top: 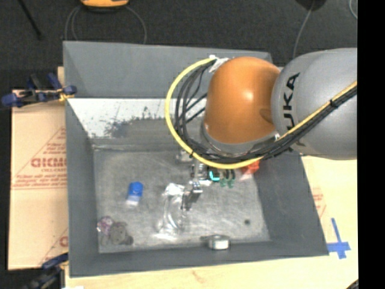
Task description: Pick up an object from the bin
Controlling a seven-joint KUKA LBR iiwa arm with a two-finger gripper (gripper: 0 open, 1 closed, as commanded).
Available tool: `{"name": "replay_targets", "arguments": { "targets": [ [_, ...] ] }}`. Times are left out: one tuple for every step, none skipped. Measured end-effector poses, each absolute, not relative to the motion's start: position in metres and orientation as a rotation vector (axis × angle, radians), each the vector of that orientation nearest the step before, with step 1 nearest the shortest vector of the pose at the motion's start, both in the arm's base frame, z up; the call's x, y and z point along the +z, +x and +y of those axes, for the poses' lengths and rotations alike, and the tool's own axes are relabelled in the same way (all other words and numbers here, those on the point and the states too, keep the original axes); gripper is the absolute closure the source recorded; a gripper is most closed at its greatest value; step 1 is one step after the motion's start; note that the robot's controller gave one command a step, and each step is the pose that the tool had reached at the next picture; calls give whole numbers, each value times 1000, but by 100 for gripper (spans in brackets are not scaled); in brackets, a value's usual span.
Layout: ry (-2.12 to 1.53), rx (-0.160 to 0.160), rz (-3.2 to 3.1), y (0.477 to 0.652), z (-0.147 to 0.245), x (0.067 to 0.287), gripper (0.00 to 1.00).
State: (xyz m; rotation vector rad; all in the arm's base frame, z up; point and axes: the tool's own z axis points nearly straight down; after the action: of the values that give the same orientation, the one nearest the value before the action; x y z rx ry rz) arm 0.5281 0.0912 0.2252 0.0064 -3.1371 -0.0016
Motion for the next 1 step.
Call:
{"name": "replay_targets", "arguments": {
  "targets": [
    [-200,-5,-3145,560,123,72,0]
  ]
}}
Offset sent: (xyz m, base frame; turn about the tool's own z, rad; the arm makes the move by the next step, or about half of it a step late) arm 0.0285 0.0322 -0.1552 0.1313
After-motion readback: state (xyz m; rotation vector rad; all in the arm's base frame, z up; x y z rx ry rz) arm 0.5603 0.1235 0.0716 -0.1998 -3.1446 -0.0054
